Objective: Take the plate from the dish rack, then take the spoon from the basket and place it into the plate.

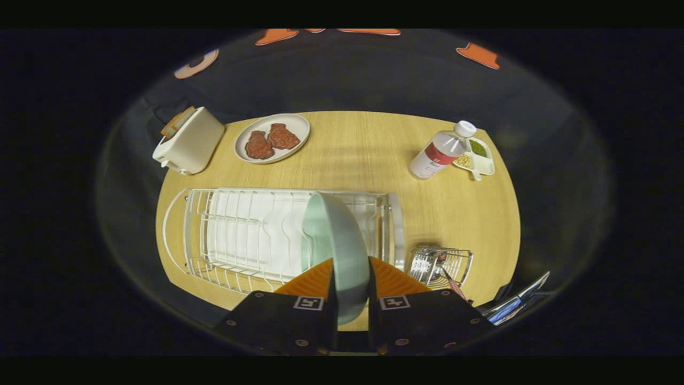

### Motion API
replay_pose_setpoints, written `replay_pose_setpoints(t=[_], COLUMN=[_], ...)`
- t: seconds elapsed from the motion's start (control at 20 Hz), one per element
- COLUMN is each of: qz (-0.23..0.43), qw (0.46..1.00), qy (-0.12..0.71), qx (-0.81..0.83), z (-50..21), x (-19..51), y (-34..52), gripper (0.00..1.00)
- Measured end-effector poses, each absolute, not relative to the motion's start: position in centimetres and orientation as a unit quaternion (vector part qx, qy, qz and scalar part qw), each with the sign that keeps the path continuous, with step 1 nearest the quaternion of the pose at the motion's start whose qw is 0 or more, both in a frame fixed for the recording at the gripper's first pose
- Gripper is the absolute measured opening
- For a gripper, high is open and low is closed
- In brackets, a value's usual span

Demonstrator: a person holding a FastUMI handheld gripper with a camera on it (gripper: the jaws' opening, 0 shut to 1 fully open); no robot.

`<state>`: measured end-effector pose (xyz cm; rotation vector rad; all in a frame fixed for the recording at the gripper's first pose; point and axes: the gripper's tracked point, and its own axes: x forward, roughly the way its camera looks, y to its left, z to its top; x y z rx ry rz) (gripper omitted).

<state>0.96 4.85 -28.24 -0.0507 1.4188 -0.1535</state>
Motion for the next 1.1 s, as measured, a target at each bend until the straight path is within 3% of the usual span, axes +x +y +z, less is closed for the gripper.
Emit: replay_pose_setpoints(t=[0.6, 1.1], qz=[-0.126, -0.118], qw=[0.786, 0.803], qy=[0.605, 0.581], qx=[-0.019, 0.054], z=[-23.2, -20.3], x=[2.2, -5.4], y=[3.7, 2.3], gripper=[0.20, 0.19])
